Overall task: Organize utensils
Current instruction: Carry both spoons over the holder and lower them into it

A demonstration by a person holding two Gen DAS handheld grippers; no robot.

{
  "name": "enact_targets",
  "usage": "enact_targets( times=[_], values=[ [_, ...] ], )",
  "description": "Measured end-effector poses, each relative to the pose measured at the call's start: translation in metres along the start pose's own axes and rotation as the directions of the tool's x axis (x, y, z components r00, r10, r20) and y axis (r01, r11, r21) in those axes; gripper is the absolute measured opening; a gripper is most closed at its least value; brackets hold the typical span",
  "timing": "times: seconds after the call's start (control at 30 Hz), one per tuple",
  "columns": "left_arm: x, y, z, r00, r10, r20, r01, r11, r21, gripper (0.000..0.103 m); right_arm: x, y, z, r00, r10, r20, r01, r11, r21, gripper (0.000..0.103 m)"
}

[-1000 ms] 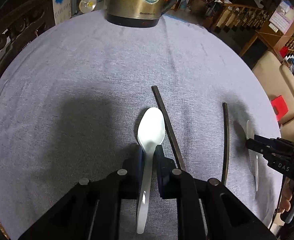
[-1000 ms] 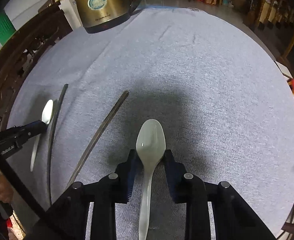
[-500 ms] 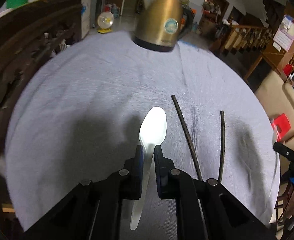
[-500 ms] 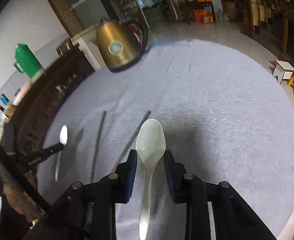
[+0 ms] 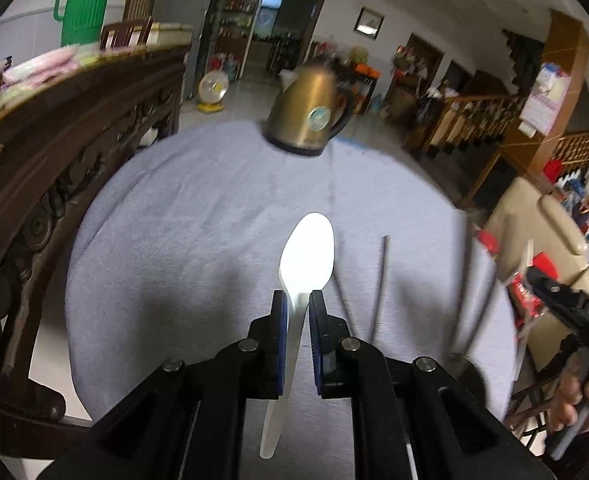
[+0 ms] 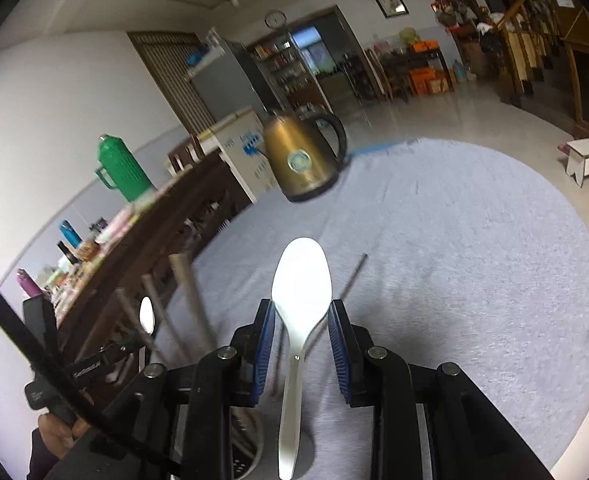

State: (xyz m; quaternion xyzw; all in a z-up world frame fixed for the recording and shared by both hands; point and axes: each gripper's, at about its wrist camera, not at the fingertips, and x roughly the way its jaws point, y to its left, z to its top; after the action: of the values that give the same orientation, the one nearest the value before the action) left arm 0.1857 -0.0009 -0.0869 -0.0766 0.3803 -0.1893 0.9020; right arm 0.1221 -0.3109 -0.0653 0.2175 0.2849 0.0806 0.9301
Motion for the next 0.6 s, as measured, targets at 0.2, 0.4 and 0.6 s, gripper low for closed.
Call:
enact_targets(
  times=[0.2,0.4,0.6],
  values=[
    [-0.04,-0.029,-0.007,0.986,-0.124,0.116,0.126,0.992,-0.01,0.011,-0.022,0.02,-0.014,0.994,0.024,0.106,-0.025,1.0,0.007,0.029],
    [-0.048,-0.045,-0.015,0.953,-0.2,0.229,0.217,0.975,-0.054,0.011,-0.024,0.04,-0.031,0.977,0.039,0.208,-0.032,0.999,-0.035,0.029],
    [-0.037,-0.055,-0.019,0.941,-0.211,0.265,0.245,0.964,-0.103,0.011,-0.02,0.041,-0.048,0.956,0.04,0.289,-0.031,0.999,-0.037,0.029]
  ],
)
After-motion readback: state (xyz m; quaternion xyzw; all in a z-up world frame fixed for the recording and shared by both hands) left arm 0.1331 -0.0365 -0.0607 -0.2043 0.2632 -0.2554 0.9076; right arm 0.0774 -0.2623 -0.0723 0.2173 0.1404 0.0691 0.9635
